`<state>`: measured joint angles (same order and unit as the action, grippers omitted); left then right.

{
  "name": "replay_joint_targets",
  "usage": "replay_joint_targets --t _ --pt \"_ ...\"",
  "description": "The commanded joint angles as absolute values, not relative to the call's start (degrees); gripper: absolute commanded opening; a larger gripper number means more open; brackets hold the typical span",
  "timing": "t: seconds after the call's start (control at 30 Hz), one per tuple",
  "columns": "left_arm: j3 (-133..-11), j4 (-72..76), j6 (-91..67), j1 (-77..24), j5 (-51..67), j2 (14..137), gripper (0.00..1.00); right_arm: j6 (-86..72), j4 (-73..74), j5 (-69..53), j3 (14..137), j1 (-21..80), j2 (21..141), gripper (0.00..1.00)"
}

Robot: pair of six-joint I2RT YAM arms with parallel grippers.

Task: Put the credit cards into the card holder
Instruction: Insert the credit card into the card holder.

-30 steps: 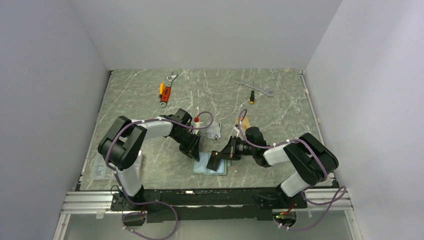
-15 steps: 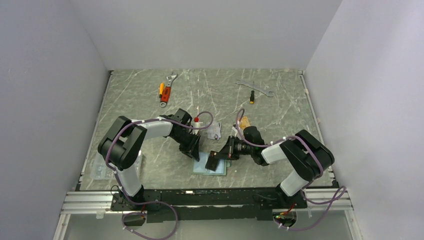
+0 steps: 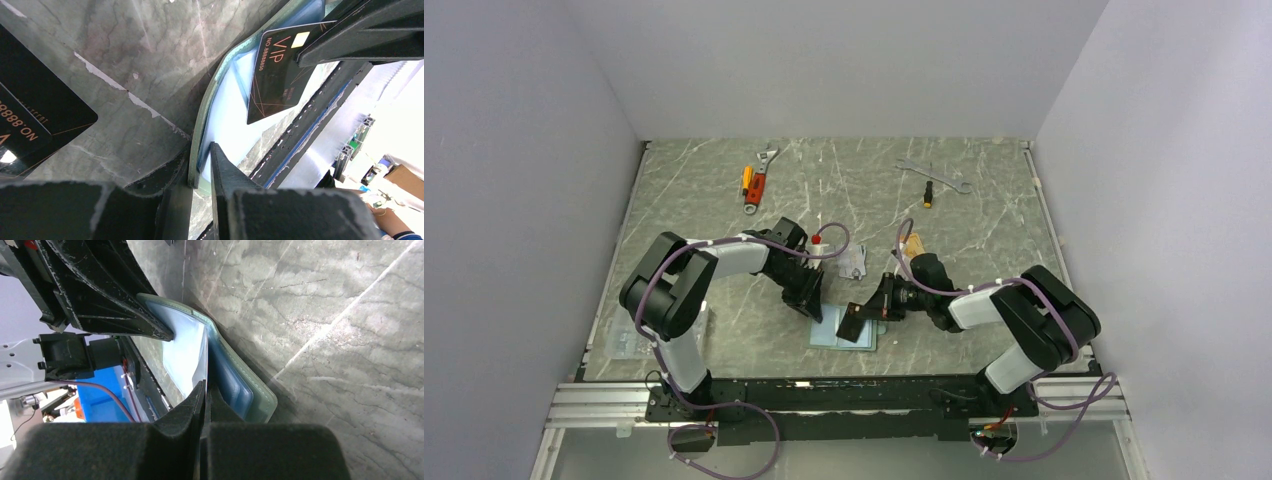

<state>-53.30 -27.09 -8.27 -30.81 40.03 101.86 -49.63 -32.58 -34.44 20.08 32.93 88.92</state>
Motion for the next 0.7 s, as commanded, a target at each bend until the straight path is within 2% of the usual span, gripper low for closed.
replay_joint_targets --t 0.0,0.67 --pt "-52.6 -26.4 -8.2 -30.5 38.0 101.1 0.22 -47.5 -33.7 -33.4 20.6 34.2 90.8 0.00" --pt "-52.9 -26.5 -8.4 -30.6 38.2 101.3 0.27 -44.5 -34.6 -41.0 24.9 34.7 99.7 0.00"
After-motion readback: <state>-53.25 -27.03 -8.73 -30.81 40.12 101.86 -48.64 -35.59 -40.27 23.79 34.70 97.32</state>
